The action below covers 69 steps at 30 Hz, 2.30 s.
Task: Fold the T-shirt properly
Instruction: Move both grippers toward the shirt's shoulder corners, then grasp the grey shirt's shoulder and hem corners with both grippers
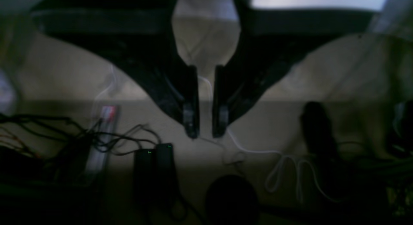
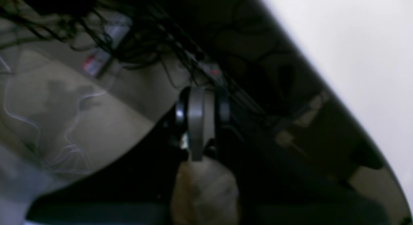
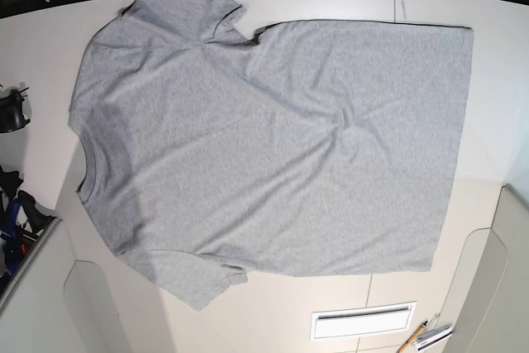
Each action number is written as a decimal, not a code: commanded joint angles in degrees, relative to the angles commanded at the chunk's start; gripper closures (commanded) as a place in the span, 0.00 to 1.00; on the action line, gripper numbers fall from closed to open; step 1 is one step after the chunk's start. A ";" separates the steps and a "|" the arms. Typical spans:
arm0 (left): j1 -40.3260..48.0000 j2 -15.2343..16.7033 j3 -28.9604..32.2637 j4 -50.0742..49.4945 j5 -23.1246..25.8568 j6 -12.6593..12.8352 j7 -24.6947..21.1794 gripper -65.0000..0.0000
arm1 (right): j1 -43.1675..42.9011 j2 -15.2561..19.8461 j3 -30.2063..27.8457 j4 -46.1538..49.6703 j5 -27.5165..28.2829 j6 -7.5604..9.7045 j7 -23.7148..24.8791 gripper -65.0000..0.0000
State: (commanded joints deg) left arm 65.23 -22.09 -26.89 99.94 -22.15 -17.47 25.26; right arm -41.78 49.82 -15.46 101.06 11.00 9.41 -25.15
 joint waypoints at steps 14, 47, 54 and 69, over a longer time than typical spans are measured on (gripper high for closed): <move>4.79 0.00 -17.07 11.06 -13.51 -8.92 4.15 0.87 | -4.96 -1.05 17.20 20.17 11.98 4.70 -9.79 0.91; -11.26 -0.52 -17.75 10.78 -14.53 -7.89 12.98 0.46 | 3.04 -27.96 32.20 -2.58 35.32 15.52 -15.21 0.37; -20.68 -6.21 -17.68 0.55 -23.56 -11.82 14.73 0.46 | 3.04 -27.96 32.20 -2.58 35.06 15.52 -15.19 0.37; -26.99 -11.23 -11.02 -16.06 -42.29 -19.43 25.79 0.46 | 3.72 -27.96 32.20 -2.58 35.06 15.54 -15.21 0.37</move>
State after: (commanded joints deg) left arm 38.24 -33.32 -37.91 83.88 -64.45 -36.91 51.05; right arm -38.06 21.87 16.73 98.48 46.06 24.95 -40.36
